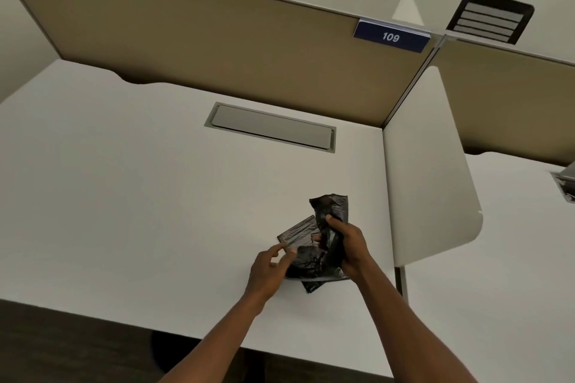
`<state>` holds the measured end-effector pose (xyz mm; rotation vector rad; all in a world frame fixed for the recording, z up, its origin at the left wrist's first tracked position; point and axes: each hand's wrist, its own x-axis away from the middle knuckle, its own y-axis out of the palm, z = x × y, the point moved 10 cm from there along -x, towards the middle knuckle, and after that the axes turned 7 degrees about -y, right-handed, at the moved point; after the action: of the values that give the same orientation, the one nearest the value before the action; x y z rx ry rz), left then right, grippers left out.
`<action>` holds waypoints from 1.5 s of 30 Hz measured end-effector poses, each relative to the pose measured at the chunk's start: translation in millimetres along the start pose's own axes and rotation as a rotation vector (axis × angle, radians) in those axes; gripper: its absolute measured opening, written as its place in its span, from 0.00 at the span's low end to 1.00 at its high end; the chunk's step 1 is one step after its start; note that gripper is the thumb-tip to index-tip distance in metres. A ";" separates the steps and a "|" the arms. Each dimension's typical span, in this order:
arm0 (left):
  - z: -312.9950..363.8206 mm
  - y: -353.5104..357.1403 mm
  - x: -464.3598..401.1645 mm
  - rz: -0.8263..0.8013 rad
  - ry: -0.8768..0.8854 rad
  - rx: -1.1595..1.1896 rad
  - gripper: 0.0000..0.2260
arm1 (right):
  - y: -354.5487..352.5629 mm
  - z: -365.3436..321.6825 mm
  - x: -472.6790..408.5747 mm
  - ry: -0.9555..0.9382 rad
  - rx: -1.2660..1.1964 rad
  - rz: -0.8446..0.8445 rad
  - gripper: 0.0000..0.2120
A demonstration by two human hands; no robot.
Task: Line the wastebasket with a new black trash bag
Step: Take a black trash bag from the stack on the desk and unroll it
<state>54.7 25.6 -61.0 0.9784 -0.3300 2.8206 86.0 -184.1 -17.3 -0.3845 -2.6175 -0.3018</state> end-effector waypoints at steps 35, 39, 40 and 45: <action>-125.3 -67.1 279.9 -0.014 0.043 1.071 0.16 | -85.2 -61.5 325.4 -0.524 -0.603 -0.562 0.20; -128.4 -94.5 297.0 0.002 0.056 1.047 0.08 | -101.3 -35.8 333.2 -0.507 -0.676 -0.491 0.26; -127.7 -100.0 298.8 0.000 0.068 1.065 0.07 | -105.1 -30.5 334.9 -0.494 -0.701 -0.469 0.25; -114.0 -117.3 301.1 -0.064 0.113 1.137 0.14 | -114.8 -13.6 342.8 -0.476 -0.732 -0.354 0.22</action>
<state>-224.1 184.9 58.6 0.8749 1.4119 2.8602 -235.8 -221.5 143.8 -0.2343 -2.9415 -1.4631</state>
